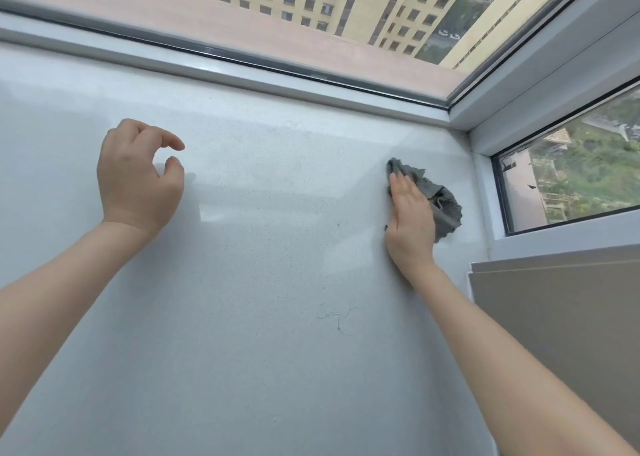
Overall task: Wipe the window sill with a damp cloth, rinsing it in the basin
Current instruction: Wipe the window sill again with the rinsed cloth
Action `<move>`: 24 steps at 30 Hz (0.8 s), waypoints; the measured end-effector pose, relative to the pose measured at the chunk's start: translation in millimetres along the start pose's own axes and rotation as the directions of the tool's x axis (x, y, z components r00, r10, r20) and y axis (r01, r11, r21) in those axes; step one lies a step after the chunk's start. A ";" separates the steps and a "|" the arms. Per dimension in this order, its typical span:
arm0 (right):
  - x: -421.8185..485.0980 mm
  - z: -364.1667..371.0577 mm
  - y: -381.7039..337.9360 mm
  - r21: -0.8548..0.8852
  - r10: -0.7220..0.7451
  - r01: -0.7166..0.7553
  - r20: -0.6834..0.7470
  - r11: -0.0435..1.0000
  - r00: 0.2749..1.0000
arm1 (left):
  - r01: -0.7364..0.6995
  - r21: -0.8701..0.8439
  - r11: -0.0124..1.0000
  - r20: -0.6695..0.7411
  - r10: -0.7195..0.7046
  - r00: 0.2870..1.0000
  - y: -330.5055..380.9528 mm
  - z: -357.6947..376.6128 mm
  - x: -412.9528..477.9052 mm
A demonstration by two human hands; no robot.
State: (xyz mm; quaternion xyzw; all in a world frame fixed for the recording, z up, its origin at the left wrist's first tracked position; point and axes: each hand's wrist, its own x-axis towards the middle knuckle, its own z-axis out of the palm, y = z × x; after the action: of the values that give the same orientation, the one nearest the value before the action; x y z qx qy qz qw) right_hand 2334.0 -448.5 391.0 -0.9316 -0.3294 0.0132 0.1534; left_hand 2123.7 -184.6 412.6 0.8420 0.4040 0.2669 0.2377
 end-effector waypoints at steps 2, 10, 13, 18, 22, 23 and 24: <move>-52.7 4.2 -21.0 0.085 -0.219 0.215 0.043 0.973 0.975 | -0.002 -0.005 1.000 0.002 0.002 1.000 4.5 1.2 -2.2; -82.3 -55.4 -34.0 0.606 -0.060 0.014 0.055 0.796 0.997 | -0.057 -0.001 0.998 0.063 0.056 0.996 30.5 9.0 -3.0; -30.3 -81.0 -4.3 0.505 0.236 -0.184 -0.041 0.843 0.971 | -0.067 0.005 0.998 0.058 0.067 0.996 29.4 10.5 0.4; -7.4 -61.8 22.1 0.023 0.225 -0.227 0.067 0.974 0.972 | -0.063 0.020 0.998 0.061 0.062 0.996 26.5 15.6 2.4; -3.1 -23.3 12.5 -0.189 0.287 -0.257 0.155 0.948 0.945 | -0.084 0.033 0.996 0.078 0.081 0.994 25.0 22.7 4.2; 4.8 -18.2 17.0 -0.228 0.316 -0.281 0.138 0.932 0.939 | -0.089 0.036 0.995 0.080 0.086 0.993 24.5 24.7 5.7; 14.5 -16.3 24.4 -0.252 0.345 -0.309 0.113 0.917 0.932 | -0.093 0.038 0.995 0.080 0.089 0.993 23.9 26.5 7.6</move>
State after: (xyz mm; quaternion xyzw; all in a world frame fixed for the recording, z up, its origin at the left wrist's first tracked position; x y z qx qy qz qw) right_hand 2362.2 -462.1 400.5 -0.9811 -0.1786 0.0729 0.0142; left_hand 2158.0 -196.7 409.5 0.8741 0.3611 0.2360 0.2232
